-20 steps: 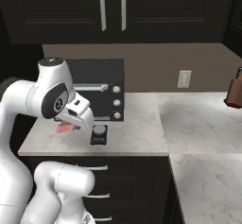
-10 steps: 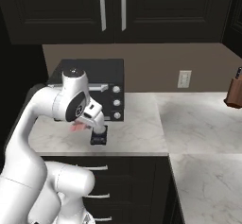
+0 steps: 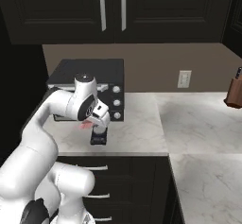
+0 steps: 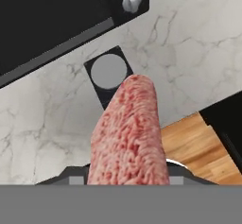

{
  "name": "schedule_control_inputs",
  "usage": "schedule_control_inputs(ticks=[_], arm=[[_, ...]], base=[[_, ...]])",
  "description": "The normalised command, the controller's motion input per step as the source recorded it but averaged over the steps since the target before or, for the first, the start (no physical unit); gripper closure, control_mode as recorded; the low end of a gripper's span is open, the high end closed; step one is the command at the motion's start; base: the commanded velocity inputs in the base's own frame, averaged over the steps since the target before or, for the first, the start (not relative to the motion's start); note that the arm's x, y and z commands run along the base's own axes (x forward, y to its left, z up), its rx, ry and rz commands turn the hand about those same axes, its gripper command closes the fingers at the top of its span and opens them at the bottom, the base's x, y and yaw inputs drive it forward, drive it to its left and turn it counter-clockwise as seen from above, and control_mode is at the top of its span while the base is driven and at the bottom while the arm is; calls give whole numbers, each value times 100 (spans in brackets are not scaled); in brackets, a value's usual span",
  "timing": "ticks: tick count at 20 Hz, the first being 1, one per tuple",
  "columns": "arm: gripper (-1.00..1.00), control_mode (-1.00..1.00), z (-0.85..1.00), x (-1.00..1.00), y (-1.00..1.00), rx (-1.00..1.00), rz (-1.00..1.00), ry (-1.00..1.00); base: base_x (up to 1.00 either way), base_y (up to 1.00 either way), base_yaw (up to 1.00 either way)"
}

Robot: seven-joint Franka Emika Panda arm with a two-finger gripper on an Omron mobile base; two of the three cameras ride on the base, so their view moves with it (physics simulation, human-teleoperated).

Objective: Take the steak from the fridge and place it on the digital scale on the counter by the fridge. Wait a few seconds for a reading, then move it to the plate on the dining counter.

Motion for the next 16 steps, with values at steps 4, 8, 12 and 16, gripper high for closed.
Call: schedule_control_inputs(ticks=[4, 8, 12, 16], arm=[[100, -100, -57, 31, 0, 0, 0, 0], [100, -100, -49, 31, 0, 0, 0, 0], [100, -100, -36, 38, 2, 0, 0, 0], [100, -100, -23, 43, 1, 0, 0, 0]], base=[[0, 0, 0], [0, 0, 0], [0, 0, 0], [0, 0, 0]])
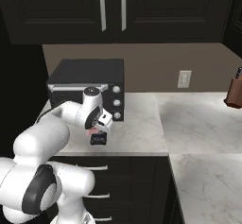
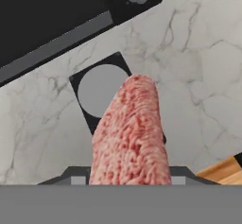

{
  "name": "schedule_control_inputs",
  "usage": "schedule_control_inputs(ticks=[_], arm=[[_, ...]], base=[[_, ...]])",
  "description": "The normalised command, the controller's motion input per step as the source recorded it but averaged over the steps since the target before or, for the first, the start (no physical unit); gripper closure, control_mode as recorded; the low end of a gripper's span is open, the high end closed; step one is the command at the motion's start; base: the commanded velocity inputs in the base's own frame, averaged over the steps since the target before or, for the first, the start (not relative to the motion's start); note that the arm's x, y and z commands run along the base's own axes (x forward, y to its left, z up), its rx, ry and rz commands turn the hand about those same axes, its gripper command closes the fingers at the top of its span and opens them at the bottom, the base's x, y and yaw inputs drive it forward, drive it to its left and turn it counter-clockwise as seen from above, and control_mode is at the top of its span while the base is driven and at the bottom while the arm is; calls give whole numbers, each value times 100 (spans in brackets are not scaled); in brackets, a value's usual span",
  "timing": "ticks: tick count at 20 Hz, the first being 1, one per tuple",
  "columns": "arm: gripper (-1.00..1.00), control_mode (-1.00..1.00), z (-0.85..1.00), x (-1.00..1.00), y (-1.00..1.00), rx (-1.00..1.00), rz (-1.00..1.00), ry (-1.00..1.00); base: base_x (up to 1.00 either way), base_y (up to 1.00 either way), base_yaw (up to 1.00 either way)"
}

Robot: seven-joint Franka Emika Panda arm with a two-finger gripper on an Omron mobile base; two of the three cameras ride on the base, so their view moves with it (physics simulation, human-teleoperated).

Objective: Take the steak from the fridge and place it on the digital scale on the counter by the fridge. Wait a few seconds for a reading, then move it to the plate on the dining counter.

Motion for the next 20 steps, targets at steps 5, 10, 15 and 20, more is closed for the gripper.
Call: schedule_control_inputs(ticks=[5, 10, 15, 20], arm=[[100, -100, -24, 37, 1, 0, 0, 0], [100, -100, -22, 26, 11, 0, 0, 0], [100, -100, -16, 31, 9, 0, 0, 0], [100, -100, -21, 33, 1, 0, 0, 0]], base=[[0, 0, 0], [0, 0, 0], [0, 0, 0], [0, 0, 0]])
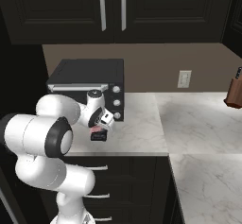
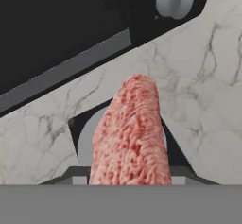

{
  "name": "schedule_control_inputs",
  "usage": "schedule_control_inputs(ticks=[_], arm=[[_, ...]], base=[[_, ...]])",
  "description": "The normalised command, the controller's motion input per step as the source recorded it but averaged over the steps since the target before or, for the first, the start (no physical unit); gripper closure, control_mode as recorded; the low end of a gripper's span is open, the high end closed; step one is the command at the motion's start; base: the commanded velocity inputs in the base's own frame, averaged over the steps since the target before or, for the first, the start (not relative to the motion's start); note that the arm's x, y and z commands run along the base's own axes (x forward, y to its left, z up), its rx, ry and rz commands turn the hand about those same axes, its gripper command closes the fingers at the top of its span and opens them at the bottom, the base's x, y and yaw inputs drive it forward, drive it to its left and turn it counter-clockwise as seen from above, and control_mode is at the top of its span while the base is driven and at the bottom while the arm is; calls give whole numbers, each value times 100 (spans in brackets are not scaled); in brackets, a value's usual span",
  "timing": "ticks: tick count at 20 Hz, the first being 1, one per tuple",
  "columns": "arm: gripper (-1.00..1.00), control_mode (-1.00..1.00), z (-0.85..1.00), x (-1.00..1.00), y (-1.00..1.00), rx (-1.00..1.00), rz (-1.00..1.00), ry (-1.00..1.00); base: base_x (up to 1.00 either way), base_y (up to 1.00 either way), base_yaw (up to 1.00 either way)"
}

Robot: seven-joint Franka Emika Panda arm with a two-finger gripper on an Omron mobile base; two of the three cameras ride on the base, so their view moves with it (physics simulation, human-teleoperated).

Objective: Take the steak from the fridge and place it on the digital scale on the counter by the fridge. Wait a few seconds for a reading, then move it to the plate on the dining counter.

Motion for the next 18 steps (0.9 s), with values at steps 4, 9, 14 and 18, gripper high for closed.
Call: schedule_control_inputs(ticks=[4, 9, 14, 18], arm=[[100, -100, -30, 27, 0, 0, 0, 0], [100, -100, -31, 17, 0, 0, 0, 0], [-100, -100, -19, -10, 1, 0, 0, -1], [-100, -100, 0, -14, 4, 0, 0, -5]], base=[[0, 0, 0], [0, 0, 0], [0, 0, 0], [0, 0, 0]])
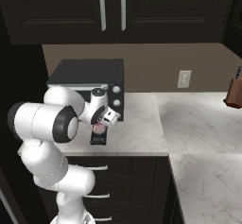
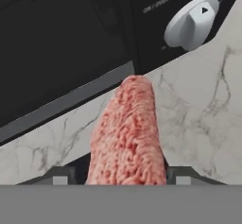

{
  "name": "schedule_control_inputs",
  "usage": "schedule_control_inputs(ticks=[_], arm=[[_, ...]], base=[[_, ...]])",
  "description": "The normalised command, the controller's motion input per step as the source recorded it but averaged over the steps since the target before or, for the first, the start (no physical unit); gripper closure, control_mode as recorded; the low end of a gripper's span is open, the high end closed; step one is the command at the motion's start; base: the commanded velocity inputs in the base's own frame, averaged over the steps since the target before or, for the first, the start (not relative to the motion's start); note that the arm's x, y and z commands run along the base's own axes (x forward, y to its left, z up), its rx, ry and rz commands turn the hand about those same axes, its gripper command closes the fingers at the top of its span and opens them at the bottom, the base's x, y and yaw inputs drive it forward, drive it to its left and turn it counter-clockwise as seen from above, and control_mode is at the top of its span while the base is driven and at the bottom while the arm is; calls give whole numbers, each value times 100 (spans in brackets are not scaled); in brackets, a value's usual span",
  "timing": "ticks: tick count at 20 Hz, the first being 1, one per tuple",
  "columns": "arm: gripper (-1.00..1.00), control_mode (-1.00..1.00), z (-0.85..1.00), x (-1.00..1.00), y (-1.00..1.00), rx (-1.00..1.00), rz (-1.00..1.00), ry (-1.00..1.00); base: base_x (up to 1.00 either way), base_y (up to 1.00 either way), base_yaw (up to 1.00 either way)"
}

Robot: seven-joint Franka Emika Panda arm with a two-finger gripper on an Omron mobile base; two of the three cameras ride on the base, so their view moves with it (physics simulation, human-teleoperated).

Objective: Take the steak from the fridge and place it on the digital scale on the counter by the fridge. Wait a few seconds for a reading, then move it to the plate on the dining counter.

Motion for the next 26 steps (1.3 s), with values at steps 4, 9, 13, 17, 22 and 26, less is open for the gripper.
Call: schedule_control_inputs(ticks=[4, 9, 13, 17, 22, 26], arm=[[-100, -100, 0, -4, 9, 0, 0, -5], [-100, -100, 3, -14, 13, 0, 0, -9], [-100, -100, 38, -33, 3, 0, -1, -13], [-100, -100, 51, -43, 0, 0, -4, -8], [-100, -100, 36, -22, 0, 0, -5, 0], [-100, -100, 31, -6, 0, 0, -4, 0]], base=[[0, 0, 0], [0, 0, 0], [0, 0, 0], [0, 0, 0], [0, 0, 0], [0, 0, 0]])
